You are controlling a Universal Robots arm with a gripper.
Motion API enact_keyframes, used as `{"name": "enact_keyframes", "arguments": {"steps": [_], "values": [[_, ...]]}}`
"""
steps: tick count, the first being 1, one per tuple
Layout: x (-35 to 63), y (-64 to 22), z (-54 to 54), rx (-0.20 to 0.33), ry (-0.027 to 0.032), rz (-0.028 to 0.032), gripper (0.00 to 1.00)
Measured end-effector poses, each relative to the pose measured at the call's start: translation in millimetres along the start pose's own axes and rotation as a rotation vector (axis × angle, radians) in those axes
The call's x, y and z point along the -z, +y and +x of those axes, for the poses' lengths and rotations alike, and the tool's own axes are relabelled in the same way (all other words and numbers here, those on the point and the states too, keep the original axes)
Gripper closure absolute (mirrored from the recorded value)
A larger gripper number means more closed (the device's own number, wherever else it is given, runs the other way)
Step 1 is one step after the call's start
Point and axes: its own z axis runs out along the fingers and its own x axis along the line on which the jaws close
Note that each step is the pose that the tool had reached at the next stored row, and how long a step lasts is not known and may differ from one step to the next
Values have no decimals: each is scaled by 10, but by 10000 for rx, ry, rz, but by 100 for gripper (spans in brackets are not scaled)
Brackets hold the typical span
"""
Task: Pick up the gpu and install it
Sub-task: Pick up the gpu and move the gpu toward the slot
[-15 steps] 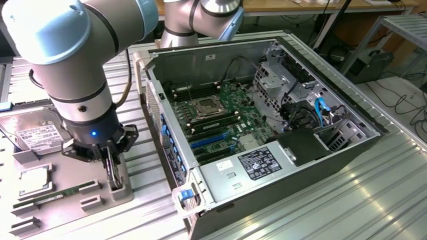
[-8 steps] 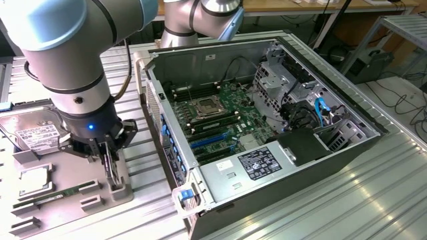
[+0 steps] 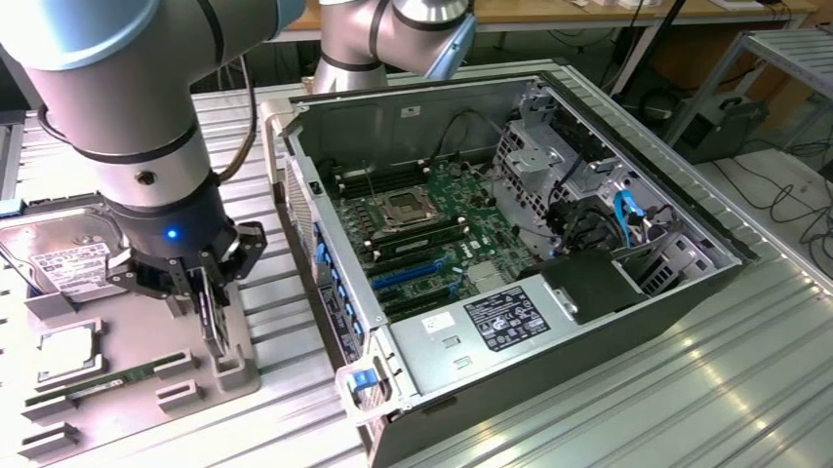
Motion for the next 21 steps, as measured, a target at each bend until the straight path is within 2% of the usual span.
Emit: {"name": "enact_keyframes", "arguments": {"steps": [21], "values": [[323,0,-7,1,1,1,72]]}}
